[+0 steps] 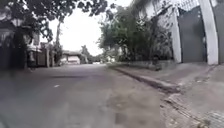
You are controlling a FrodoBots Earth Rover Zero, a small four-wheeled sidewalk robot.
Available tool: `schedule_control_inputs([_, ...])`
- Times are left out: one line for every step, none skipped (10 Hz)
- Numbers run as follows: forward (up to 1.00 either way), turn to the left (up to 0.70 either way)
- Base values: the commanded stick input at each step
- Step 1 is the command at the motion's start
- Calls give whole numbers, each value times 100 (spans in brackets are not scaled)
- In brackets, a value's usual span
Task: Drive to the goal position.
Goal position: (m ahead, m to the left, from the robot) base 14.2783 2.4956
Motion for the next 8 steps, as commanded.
schedule_control_inputs([100,0])
schedule_control_inputs([100,0])
schedule_control_inputs([100,0])
schedule_control_inputs([100,0])
schedule_control_inputs([100,0])
schedule_control_inputs([100,0])
schedule_control_inputs([100,0])
schedule_control_inputs([100,0])
